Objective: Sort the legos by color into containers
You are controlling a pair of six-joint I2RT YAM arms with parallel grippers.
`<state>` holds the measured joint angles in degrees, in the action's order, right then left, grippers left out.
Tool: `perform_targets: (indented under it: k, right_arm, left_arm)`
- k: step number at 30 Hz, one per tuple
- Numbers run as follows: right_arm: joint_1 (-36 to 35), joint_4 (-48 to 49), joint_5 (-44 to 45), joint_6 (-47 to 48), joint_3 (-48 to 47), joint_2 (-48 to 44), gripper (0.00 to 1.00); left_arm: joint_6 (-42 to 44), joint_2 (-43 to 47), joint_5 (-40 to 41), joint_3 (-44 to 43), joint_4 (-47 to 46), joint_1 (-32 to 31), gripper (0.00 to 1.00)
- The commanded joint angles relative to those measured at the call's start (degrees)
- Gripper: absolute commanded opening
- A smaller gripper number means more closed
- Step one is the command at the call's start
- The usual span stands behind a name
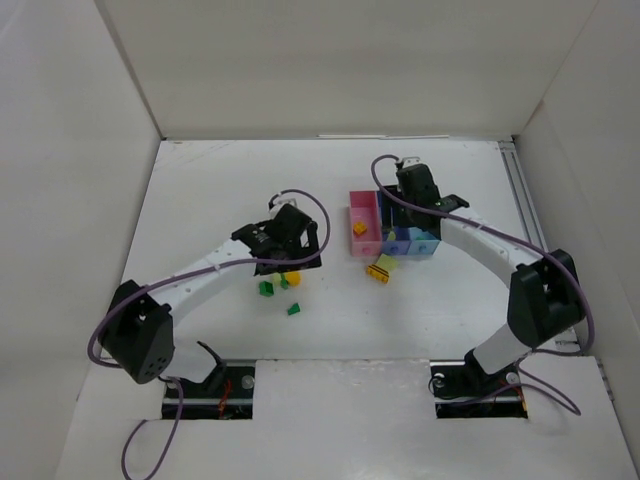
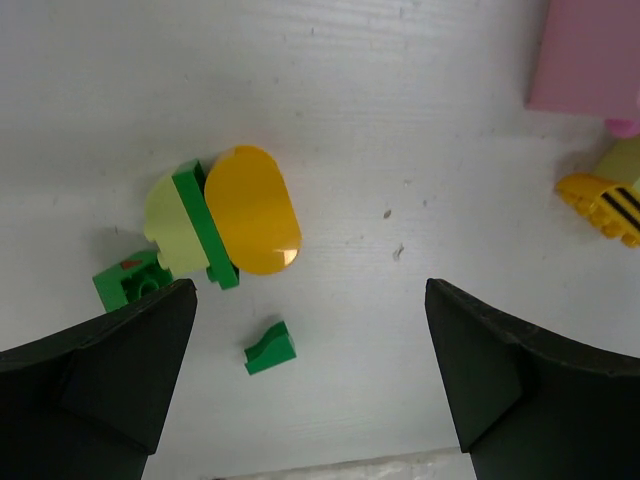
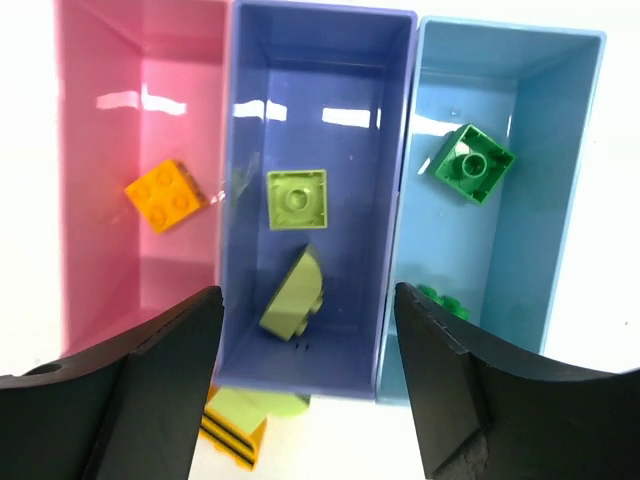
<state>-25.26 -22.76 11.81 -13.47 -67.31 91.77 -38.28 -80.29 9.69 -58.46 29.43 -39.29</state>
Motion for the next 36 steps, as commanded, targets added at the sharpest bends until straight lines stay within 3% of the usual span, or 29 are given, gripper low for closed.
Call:
perform_targets:
  k: [1, 7, 8, 12, 24, 29, 36]
  right_arm:
    - [-1.98, 1.76, 0.32, 0.03, 1.12, -5.19, 0.75]
    - [-3.66, 2.37, 0.84, 0.03, 4.11, -8.88, 0.75]
    - [-4.27, 2.37, 1.45, 0.03, 4.72, -8.89, 0.75]
    - [-4.28, 1.85, 1.99, -0.50, 5.26, -9.93, 0.75]
    - [-4.28, 0.09, 3.74, -1.64, 6.40, -10.47, 0.75]
    - [-4.80, -0.44, 4.27, -2.16, 6.40, -10.99, 0.75]
    - [-4.80, 0.35, 5.32, -2.78, 7.45, -12.13, 0.75]
  left_arm:
    - [-3.28, 3.21, 0.94, 3.34, 3.18, -2.89, 0.97]
    - [-5.31, 2.52, -0.63, 8.18, 1.78, -7.02, 0.79]
    - [-5.31, 1.99, -1.16, 8.18, 1.77, -8.51, 0.72]
    - [-4.70, -1.96, 0.41, 8.80, 0.45, -11.16, 0.57]
    - [-3.99, -4.79, 1.56, 11.35, 1.07, -11.16, 0.57]
    - [-5.22, -6.11, -1.78, 13.62, 0.54, -11.68, 0.51]
    - [-5.22, -6.02, -3.09, 13.54, -2.10, -11.69, 0.32]
